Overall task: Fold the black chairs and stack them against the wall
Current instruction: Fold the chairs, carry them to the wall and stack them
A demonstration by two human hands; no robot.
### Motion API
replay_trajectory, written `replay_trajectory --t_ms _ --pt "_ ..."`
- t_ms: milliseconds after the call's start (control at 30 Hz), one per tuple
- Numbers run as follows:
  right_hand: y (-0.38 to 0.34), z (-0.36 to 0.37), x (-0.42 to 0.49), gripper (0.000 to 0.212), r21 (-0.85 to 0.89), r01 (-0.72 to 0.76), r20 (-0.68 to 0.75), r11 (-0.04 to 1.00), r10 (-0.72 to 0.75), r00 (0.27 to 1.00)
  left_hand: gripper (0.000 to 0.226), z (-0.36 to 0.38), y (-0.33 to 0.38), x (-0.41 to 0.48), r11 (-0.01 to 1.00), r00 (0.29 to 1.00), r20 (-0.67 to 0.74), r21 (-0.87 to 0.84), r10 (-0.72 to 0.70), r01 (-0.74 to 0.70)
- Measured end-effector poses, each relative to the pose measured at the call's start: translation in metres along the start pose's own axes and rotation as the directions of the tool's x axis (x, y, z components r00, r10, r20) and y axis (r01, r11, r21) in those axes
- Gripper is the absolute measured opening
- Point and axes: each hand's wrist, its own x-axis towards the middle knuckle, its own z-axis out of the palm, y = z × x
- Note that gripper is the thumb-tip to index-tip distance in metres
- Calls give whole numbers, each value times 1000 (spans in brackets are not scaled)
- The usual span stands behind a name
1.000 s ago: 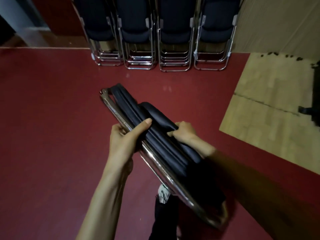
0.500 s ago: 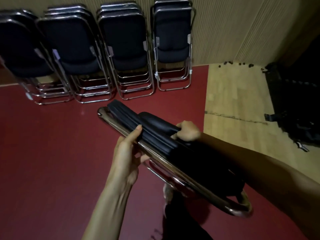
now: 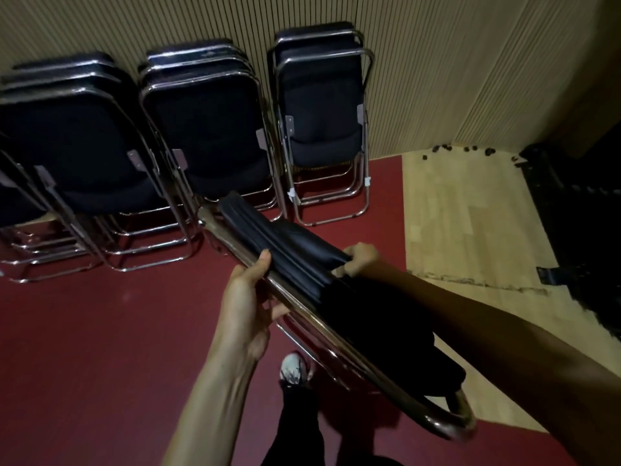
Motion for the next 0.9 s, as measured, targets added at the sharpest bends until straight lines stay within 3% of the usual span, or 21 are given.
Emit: replay_trajectory --t_ms 167,333,567,733,900 --pt "-40 -41 97 31 129 25 -41 991 -20 999 18 24 56 111 1000 1000 -27 11 -11 11" --pt "-70 -94 182 29 118 77 -30 990 -74 997 10 64 97 197 998 998 -65 59 9 -6" --pt "-79 -168 327 30 -60 139 78 988 -134 988 15 146 107 302 999 963 -267 -23 38 -45" --pt "-84 -213 412 38 -192 227 178 955 -194 965 13 205 105 361 992 918 -396 -126 -31 -20" --pt "-101 -253 479 32 -352 297 315 888 -186 930 32 242 115 413 967 917 -368 -247 -152 61"
